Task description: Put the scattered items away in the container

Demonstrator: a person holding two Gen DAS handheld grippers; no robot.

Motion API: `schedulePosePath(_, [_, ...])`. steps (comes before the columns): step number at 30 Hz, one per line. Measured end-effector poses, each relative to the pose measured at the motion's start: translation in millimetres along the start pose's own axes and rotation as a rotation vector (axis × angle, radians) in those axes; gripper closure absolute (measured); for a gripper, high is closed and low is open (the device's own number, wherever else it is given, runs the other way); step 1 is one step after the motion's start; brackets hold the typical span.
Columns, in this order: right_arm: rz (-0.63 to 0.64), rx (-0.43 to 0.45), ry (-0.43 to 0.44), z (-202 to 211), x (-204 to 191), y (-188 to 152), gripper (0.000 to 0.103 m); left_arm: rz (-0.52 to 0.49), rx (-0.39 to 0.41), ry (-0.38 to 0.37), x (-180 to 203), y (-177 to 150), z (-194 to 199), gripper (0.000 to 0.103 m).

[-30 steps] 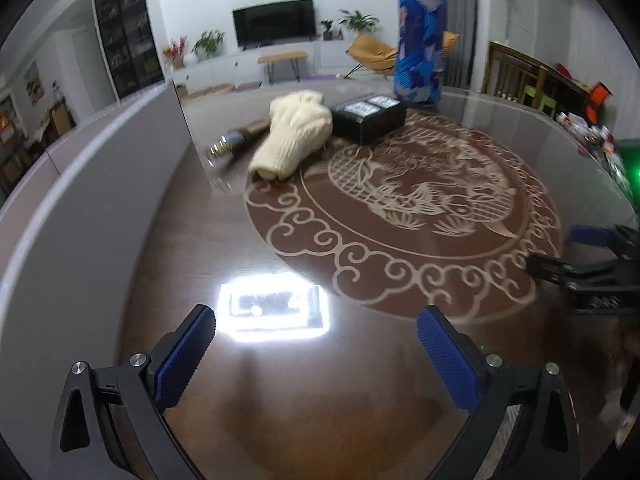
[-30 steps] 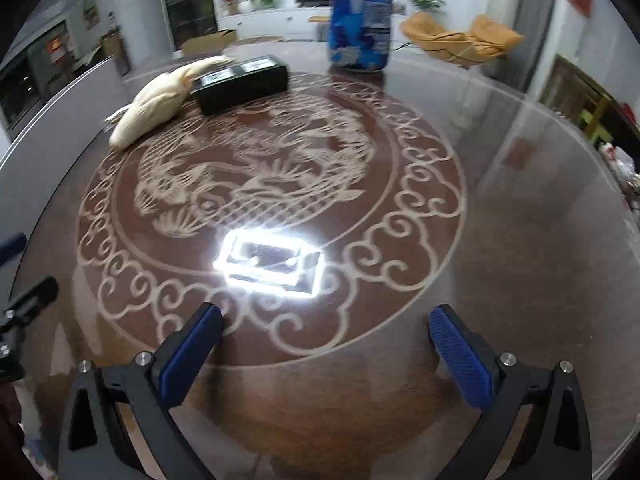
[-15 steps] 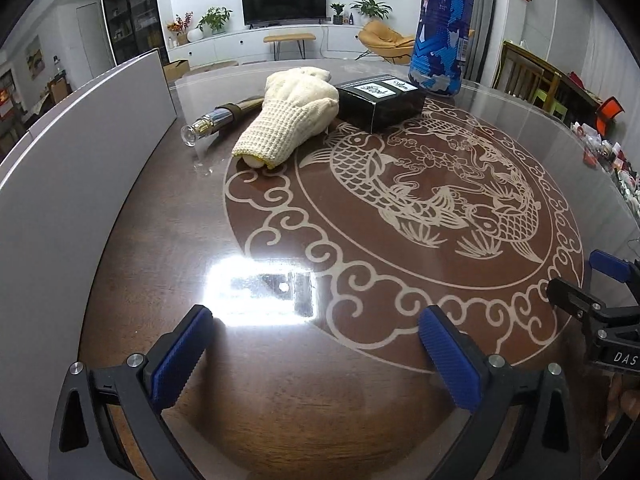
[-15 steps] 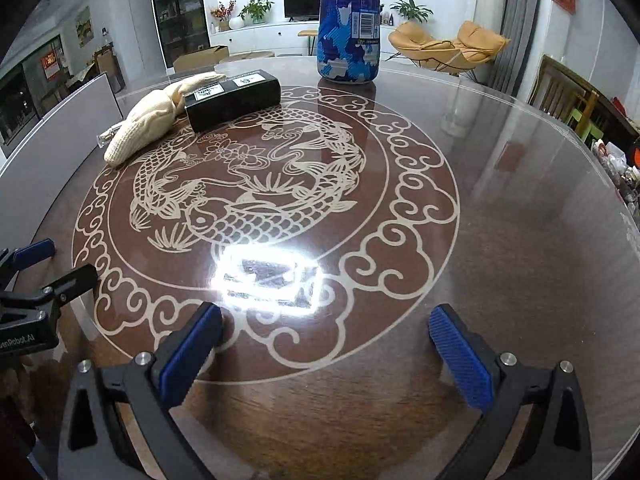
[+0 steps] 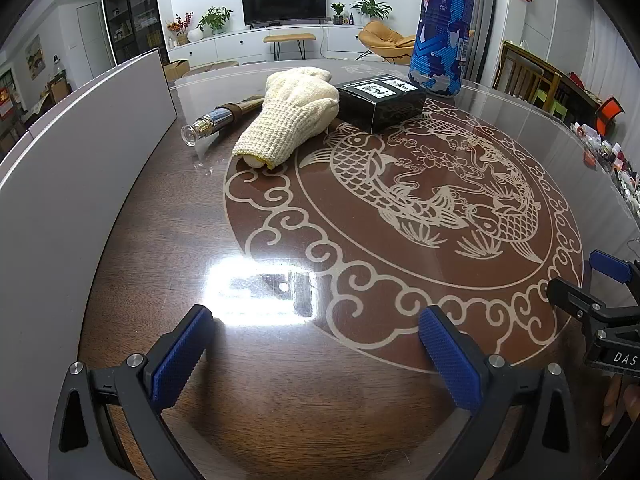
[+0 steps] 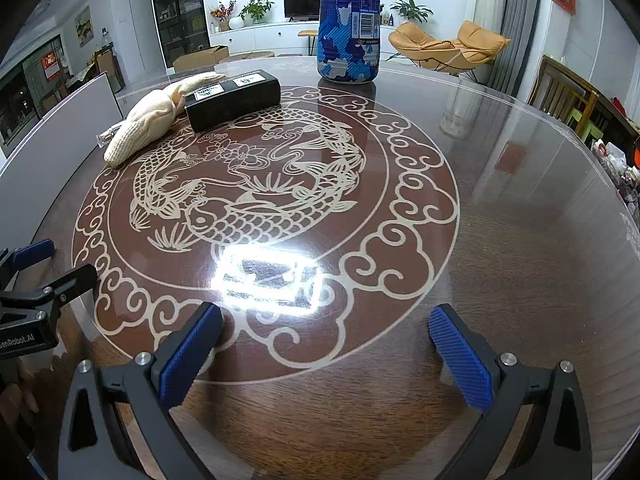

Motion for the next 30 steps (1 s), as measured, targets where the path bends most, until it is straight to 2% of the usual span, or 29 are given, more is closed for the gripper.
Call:
schedulePosePath(9, [0.0,0.001,0.0,0,0,0,0.0,-0.003,0.0,-0.004,1,1,-1,0.0])
schedulePosePath(16, [-0.001,0.002,0.0,1,0,0,0.0,-0.056,0.009,-0.046,-11,23,-18,0.0])
schedulePosePath(25, [-0.002,0.004,0.001,2,0,0,0.0,-0.057,0.011,-0.049,-18,23,-20,0.0])
schedulePosePath(28, [0.034,-0.006,0.029,-2,-4,7,0.0,-0.058,0.011,-0.048,-18,23,-20,0.0])
schedulePosePath(30, [0.093,-0.048,0.068,-16,-13,27,0.0,-0.057,0.011,-0.049,-18,23,-19,0.0])
Point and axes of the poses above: each gripper's, at about its wrist camera, not at the fingertips, and z roughly against the way its jaws point, x to its right, y to its top, the point moved 6 cm from there along -z, roughly the way its jaws point, and after that the axes turned 11 degrees about y, right-handed, at the moved point
